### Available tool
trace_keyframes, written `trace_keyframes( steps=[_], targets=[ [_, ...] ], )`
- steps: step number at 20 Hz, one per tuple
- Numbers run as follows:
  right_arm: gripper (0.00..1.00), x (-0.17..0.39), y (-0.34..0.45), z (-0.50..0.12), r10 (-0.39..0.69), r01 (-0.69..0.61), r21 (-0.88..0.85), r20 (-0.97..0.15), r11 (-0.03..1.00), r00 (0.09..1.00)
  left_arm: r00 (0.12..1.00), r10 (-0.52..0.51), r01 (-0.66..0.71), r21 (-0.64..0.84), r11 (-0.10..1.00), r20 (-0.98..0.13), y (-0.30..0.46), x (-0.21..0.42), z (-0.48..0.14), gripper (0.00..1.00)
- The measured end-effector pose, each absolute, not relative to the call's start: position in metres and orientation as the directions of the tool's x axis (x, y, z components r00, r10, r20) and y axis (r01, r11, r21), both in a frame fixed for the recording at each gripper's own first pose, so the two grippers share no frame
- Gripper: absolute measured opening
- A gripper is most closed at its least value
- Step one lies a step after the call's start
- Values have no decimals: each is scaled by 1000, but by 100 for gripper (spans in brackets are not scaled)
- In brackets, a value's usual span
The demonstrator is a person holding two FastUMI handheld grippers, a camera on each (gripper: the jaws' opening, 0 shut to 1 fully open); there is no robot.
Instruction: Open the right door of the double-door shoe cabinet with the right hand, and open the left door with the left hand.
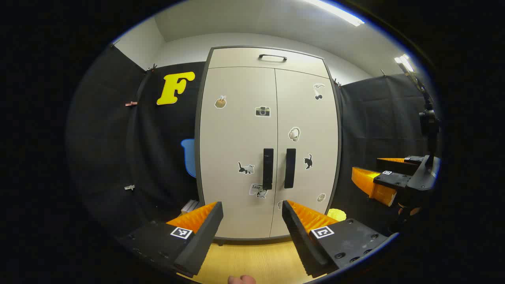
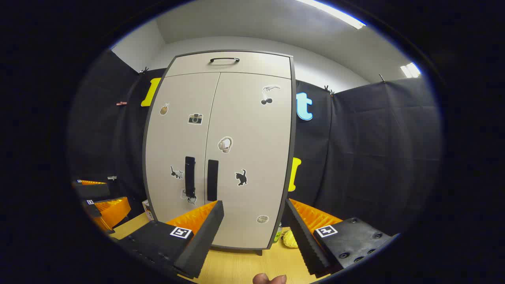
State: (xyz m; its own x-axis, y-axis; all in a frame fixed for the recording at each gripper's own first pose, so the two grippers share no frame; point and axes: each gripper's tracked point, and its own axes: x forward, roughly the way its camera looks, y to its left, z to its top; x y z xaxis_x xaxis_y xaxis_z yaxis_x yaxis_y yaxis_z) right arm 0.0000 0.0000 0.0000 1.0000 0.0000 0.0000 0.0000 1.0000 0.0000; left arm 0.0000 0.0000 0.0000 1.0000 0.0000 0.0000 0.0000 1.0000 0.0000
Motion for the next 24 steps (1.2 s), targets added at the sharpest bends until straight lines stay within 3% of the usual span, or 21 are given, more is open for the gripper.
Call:
trace_keyframes(
  steps=[24],
  targets=[
    [98,15,-9,-2,-52,52,61,9,997,999,1000,-22,22,24,999,20,18,27,4,94]
  ],
)
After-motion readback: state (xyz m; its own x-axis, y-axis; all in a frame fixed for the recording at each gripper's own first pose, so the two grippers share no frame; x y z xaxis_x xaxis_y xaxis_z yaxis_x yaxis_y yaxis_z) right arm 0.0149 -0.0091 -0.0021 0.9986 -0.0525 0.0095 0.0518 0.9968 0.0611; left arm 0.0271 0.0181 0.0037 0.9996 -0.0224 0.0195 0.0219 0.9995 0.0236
